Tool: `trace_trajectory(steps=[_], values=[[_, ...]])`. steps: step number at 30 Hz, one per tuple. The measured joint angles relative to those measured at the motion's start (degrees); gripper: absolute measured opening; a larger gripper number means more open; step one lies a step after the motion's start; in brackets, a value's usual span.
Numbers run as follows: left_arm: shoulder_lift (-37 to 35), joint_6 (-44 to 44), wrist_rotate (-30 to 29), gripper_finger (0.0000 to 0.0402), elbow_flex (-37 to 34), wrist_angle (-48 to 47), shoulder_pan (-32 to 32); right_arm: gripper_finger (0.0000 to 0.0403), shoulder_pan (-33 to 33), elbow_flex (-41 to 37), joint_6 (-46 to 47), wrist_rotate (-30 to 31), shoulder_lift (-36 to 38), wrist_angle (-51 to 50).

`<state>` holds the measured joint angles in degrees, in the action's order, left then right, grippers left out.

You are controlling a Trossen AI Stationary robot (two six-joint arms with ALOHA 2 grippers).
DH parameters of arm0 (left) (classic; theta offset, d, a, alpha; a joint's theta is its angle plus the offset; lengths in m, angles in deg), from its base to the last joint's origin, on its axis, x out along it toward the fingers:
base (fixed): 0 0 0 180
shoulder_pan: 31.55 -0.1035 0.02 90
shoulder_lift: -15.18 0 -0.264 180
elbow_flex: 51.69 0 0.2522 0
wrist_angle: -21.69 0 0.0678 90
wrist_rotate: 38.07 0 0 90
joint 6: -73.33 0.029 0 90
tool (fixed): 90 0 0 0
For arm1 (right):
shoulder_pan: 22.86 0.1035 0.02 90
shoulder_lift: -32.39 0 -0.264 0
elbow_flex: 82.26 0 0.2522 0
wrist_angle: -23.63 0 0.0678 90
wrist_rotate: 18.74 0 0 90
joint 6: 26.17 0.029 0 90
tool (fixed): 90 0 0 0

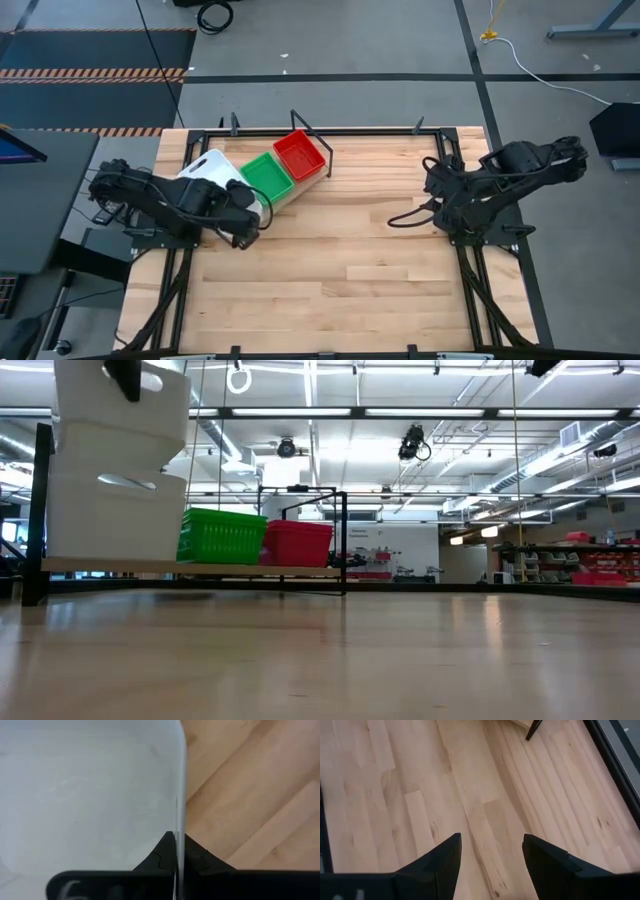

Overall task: Stack baskets on shelf by color
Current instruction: Stack the white bin on top of the white bin on the shelf

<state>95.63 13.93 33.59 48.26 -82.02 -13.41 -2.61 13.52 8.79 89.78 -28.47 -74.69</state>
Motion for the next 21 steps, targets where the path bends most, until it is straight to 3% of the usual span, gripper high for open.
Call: trace_trajectory(steps=[21], values=[[0.02,1.32,6.45,0.0006,-10.63,3.17,-4.90,0.0216,-0.73,-5.43,1.49,-4.22,0.00,1.36]])
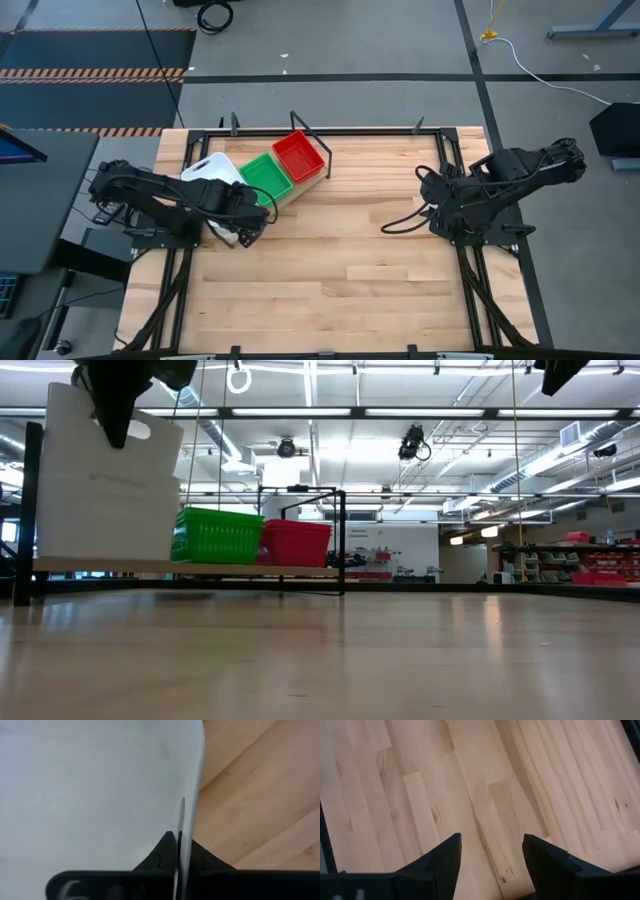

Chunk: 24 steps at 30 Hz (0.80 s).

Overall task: Stack baskets on shelf by color
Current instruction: Stack the white bin on top of the white bin on the shelf

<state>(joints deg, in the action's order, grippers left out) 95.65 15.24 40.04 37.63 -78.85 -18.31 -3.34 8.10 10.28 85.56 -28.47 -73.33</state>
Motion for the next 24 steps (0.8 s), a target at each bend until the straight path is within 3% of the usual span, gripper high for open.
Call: trace_trajectory(steps=[8,24], values=[[0.02,0.28,4.55,0.0007,-3.95,4.36,-2.45,0.0216,-0.01,0.00,0.02,0.00,0.01,-0.02],[-0.02,6.05,4.17,0.0014,-4.69,10.21,-3.22,0.0216,-0.01,-0.01,-0.02,-0.49,0.02,-0.04]])
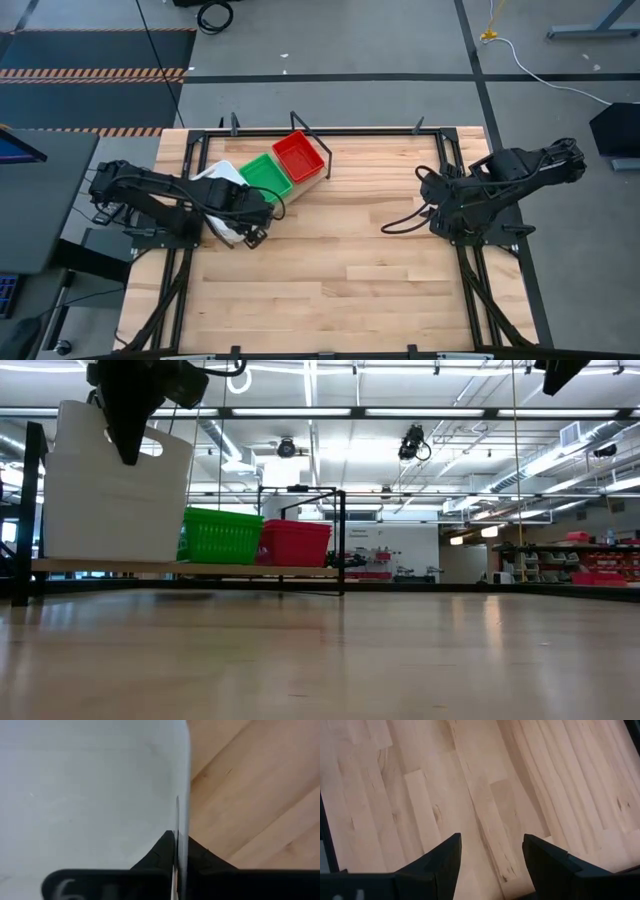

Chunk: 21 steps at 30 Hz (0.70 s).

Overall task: Stack baskets on shelf by color
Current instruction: Stack the white bin on top of the white bin on the shelf

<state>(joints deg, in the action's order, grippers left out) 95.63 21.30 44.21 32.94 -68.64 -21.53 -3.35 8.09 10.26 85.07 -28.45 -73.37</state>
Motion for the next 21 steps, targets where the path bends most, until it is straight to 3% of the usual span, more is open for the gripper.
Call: trace_trajectory(steps=[12,21], values=[[0.02,3.42,-2.60,0.0074,-0.02,-3.04,-1.93,0.0216,0.02,0.01,1.10,-0.61,0.00,0.00],[0.07,6.71,-2.98,0.0077,-0.07,-6.09,-4.80,0.0216,0.00,0.01,1.57,-1.67,0.00,0.00]])
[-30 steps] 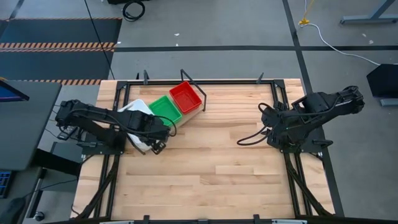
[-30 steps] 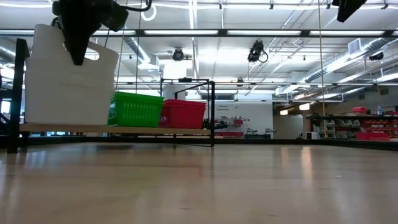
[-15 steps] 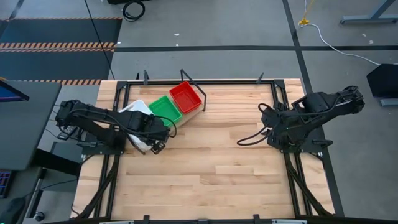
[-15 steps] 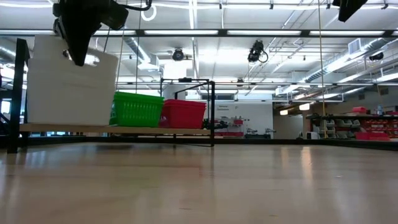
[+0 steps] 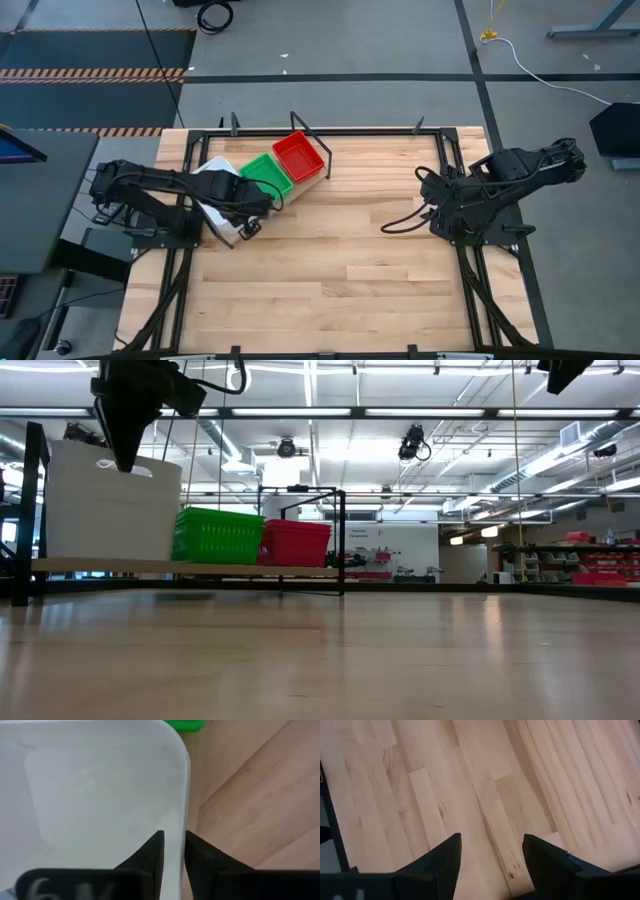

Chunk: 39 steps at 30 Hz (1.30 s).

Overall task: Stack baskets on shelf by color
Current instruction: Stack the white bin on top of the white bin on the shelf

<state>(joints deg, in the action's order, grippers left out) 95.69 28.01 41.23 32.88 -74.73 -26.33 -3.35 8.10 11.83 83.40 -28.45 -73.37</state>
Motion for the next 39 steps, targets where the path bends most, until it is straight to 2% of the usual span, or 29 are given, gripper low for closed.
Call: trace_trajectory(steps=[12,19,27,31,39], values=[[0.02,-0.50,4.26,0.0079,-0.02,-0.61,0.87,0.0216,0.02,0.00,-0.50,0.18,0.00,0.00],[0.02,-0.95,7.57,0.0061,-0.02,-0.58,1.18,0.0216,0.00,0.00,-1.40,0.26,0.00,-0.01],[0.02,-3.56,7.61,0.0051,-0.02,-0.56,1.18,0.0216,0.01,0.00,-2.03,0.31,0.00,0.00],[0.02,-4.01,7.54,0.0061,0.45,-0.63,1.14,0.0216,0.00,0.00,-2.07,0.33,0.00,0.00],[0.02,-3.71,5.52,0.0079,5.66,-0.47,1.14,0.0216,0.02,0.00,-1.75,1.29,0.00,0.02]])
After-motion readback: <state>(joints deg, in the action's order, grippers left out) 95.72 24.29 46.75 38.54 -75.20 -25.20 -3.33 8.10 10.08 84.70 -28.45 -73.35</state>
